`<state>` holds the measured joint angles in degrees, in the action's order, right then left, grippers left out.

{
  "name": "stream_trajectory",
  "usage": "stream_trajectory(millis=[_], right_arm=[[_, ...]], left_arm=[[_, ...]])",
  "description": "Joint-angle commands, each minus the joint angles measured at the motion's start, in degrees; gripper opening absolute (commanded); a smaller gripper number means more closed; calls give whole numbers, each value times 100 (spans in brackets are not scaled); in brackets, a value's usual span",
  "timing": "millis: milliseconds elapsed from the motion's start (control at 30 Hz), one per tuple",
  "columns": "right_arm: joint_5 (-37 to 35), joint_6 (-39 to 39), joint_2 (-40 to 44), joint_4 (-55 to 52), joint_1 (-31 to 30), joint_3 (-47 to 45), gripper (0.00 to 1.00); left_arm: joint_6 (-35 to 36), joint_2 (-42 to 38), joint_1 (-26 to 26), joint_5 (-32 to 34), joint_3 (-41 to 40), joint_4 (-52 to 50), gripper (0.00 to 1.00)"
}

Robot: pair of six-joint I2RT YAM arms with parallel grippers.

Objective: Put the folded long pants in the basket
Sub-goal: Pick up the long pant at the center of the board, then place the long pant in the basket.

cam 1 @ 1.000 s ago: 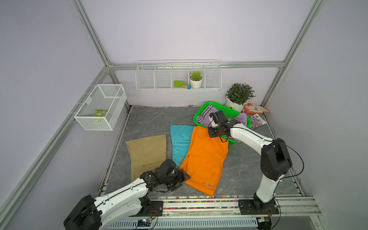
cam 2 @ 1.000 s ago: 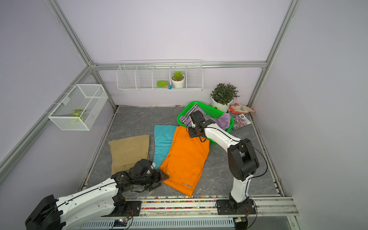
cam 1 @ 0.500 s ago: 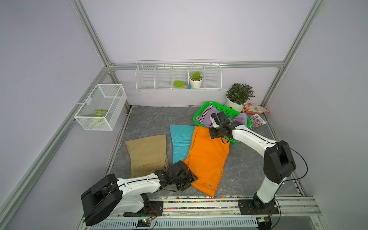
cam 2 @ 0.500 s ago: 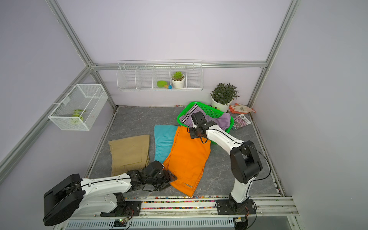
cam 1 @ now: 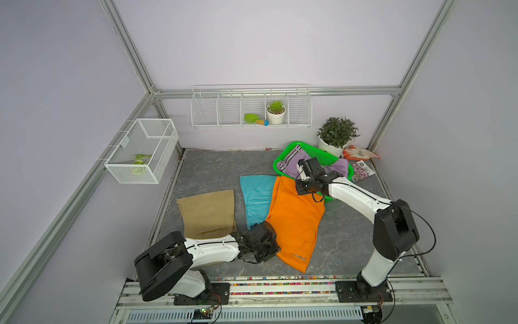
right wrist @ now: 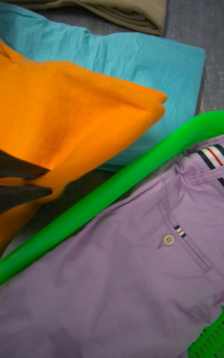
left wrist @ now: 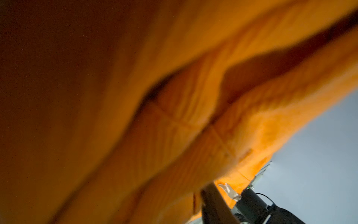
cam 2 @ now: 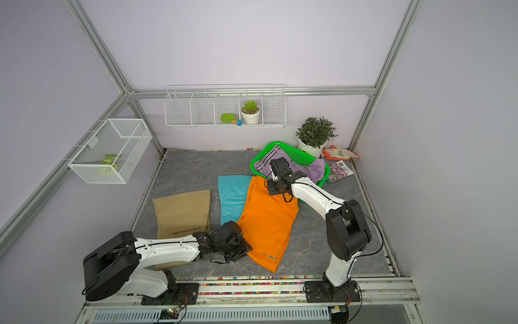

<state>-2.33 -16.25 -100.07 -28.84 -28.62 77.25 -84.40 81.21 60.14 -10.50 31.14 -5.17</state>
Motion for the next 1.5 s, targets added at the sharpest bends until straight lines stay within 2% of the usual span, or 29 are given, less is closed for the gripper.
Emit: stream_trajectory(millis=[0,100,133,233,367,500,600,700,800,933,1067,1300,1467], right_arm=[[152,67,286,39,-9,-110,0],[222,93,354,27,-16,-170,0],[232,96,385,20,-13,-196,0],[347,72,548,-27,-36,-305,0],[514,24,989,-197,-101,-482,0],[651,-132,1716,-250,-111,-781,0],[629,-212,2192,-262,-106,-887,0],[323,-268,2538,-359,-57,-857,0],[225,-377,2774,-357,163,-787,0],[217,-603,2883,-363,595,-700,0],[307,-747,2912,-295,1044,-703,0],[521,-959,2915,-245,1790,-672,0],[602,-1285,2858,-226,2166,-670,0]], left_arm=[[161,201,-37,700,-75,-831,22],[169,54,-46,902,-23,-1100,3],[185,-13,-54,954,15,-1215,0],[285,-365,-64,1052,130,-1613,0],[614,-1032,-64,1187,543,-2629,0],[970,-1881,-98,1638,1063,-3712,0],[1410,-2442,-484,1597,1421,-4038,0],[2094,-2505,-1188,1336,1939,-4299,0],[2948,-2008,-1942,948,2633,-4391,0],[3993,-715,-2602,463,4039,-4367,0],[4575,729,-2901,341,5780,-4685,0],[5240,2806,-3251,-741,8268,-4845,0],[5466,4122,-3334,-824,10172,-5374,0]])
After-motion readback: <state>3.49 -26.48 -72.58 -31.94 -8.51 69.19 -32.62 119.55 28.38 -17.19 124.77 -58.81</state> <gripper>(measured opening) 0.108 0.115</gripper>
